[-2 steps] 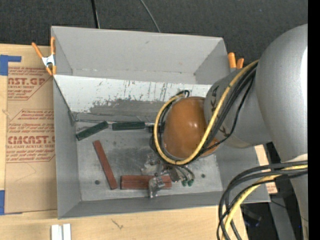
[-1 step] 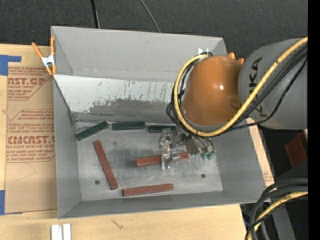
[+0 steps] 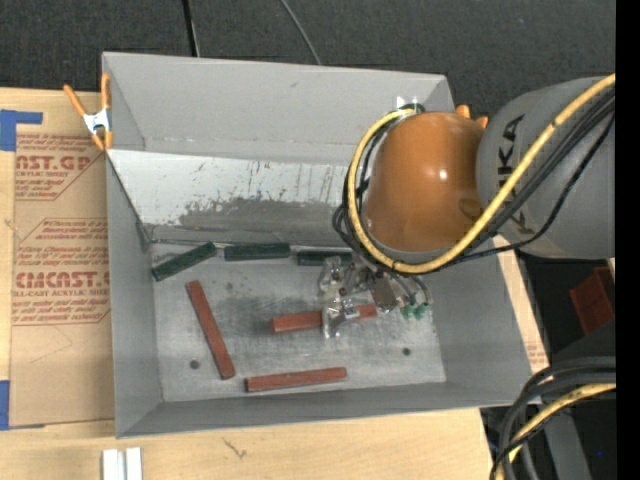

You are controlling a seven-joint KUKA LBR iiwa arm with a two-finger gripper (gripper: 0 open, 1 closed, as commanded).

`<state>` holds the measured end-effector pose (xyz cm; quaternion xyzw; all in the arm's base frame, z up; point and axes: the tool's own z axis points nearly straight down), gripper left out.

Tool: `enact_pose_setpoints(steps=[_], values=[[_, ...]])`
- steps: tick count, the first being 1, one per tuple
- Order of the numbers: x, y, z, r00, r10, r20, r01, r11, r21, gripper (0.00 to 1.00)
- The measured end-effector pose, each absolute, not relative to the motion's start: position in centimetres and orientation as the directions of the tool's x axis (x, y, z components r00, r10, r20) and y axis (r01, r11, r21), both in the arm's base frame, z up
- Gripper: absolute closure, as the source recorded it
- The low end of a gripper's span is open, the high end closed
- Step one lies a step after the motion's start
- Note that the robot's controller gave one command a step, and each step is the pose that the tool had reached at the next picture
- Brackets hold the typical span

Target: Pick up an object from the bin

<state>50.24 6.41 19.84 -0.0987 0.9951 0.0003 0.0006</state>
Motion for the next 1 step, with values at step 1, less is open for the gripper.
enact_pose_setpoints(steps=[1], values=[[50.53, 3.43, 21.69, -0.961, -0.277, 0.001, -0.277, 0.961, 0.002, 1.00]])
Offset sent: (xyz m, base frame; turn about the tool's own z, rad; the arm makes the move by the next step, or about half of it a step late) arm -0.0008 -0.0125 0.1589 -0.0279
